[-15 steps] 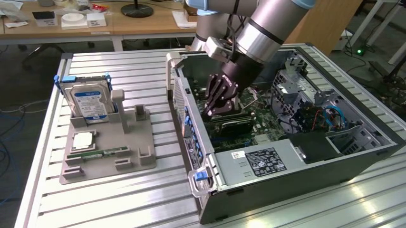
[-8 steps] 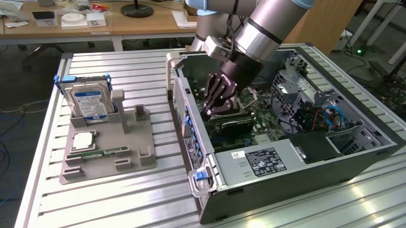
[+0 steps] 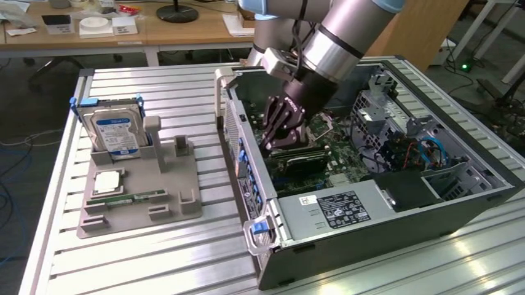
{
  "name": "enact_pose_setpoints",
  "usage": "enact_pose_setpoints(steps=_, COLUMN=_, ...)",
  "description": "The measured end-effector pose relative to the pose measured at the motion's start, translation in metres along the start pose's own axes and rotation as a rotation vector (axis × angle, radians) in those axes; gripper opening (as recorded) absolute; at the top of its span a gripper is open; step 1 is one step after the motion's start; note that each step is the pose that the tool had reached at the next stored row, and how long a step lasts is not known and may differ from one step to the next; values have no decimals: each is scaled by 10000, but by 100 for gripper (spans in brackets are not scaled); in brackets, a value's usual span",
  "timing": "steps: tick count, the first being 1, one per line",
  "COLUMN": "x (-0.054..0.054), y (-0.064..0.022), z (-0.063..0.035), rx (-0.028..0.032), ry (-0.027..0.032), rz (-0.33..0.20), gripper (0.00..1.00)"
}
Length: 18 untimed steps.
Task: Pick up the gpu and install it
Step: 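Press down on the gpu until it lock into place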
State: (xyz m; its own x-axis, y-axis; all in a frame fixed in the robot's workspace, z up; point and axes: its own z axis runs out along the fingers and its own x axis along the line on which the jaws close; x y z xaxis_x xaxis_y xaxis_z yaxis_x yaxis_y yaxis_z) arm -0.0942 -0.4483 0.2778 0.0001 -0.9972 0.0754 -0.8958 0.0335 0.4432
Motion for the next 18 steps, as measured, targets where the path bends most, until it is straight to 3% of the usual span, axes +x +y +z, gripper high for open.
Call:
enact_pose_setpoints(steps=6, x=-24, y=-12, z=37, rx=-1, ry=1, rz=3, gripper=11)
enact_pose_setpoints(steps=11, x=-111, y=-10, z=31, rx=-3, ry=19, rz=12, gripper=11)
enact_pose_setpoints(steps=15, x=-121, y=-36, z=29, rx=-7, ry=-4, rz=3, gripper=11)
enact_pose_setpoints(steps=18, x=-118, y=-56, z=17, rx=-6, ry=13, rz=5, gripper=11)
